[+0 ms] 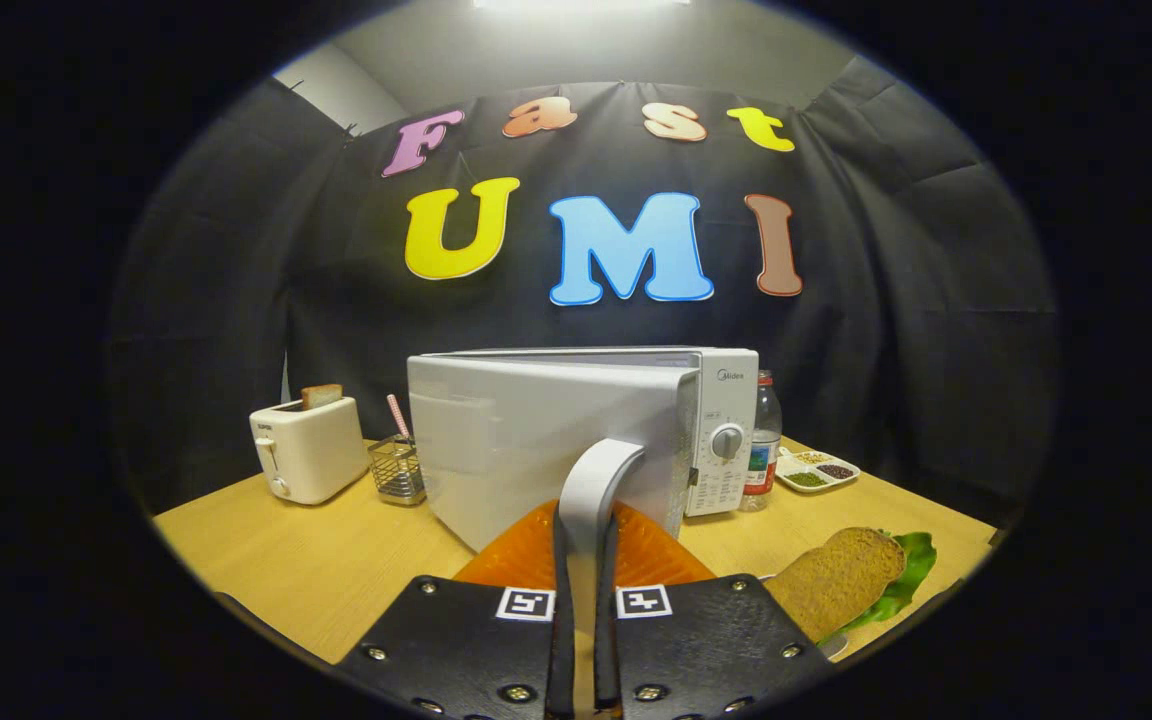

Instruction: Open the microwave, put the food inside, and close the microwave door.

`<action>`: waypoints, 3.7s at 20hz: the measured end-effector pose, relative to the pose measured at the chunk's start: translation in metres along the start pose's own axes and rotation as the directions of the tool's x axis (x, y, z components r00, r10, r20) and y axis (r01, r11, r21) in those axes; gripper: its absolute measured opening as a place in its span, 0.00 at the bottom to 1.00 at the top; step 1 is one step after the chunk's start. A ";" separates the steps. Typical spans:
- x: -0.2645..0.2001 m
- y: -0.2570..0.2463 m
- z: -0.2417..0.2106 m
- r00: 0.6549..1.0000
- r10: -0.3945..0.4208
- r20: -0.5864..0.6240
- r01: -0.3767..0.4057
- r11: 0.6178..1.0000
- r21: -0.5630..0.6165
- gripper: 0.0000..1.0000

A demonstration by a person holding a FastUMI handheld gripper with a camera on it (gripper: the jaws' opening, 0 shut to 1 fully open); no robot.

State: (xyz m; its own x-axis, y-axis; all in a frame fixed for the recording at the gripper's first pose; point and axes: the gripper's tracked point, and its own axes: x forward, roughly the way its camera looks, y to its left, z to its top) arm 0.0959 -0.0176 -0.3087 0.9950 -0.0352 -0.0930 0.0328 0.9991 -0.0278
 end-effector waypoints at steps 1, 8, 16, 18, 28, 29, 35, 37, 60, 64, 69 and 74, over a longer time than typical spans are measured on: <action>-0.008 0.009 0.000 1.000 -0.004 0.002 0.004 1.000 -0.001 0.08; -0.052 0.097 -0.004 0.999 0.019 0.040 -0.018 1.000 -0.018 0.08; -0.070 0.197 -0.007 0.998 0.029 0.061 -0.028 1.000 -0.012 0.08; -0.071 0.207 -0.006 0.997 -0.011 0.071 0.013 1.000 -0.022 0.08; -0.108 0.248 -0.006 0.990 0.110 0.090 -0.100 0.989 -0.109 0.24; -0.114 0.250 -0.003 0.983 0.153 0.096 -0.143 0.984 -0.103 0.26; -0.135 0.218 0.006 0.966 0.230 0.114 -0.217 0.969 -0.115 0.59; -0.141 0.202 0.010 0.963 0.245 0.113 -0.235 0.967 -0.099 0.65; -0.114 -0.172 -0.039 0.967 -0.253 0.018 0.251 0.964 0.086 0.70; -0.110 -0.204 -0.054 0.952 -0.306 -0.004 0.302 0.940 0.159 0.71; -0.087 -0.195 -0.087 0.980 -0.173 -0.096 0.197 0.903 0.382 0.76; -0.067 -0.184 -0.099 0.992 0.006 -0.127 0.085 0.714 0.695 0.76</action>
State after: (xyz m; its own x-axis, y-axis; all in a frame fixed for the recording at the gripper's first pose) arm 0.0142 -0.2010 -0.3960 0.9752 -0.0320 -0.2191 0.1731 0.7272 0.6643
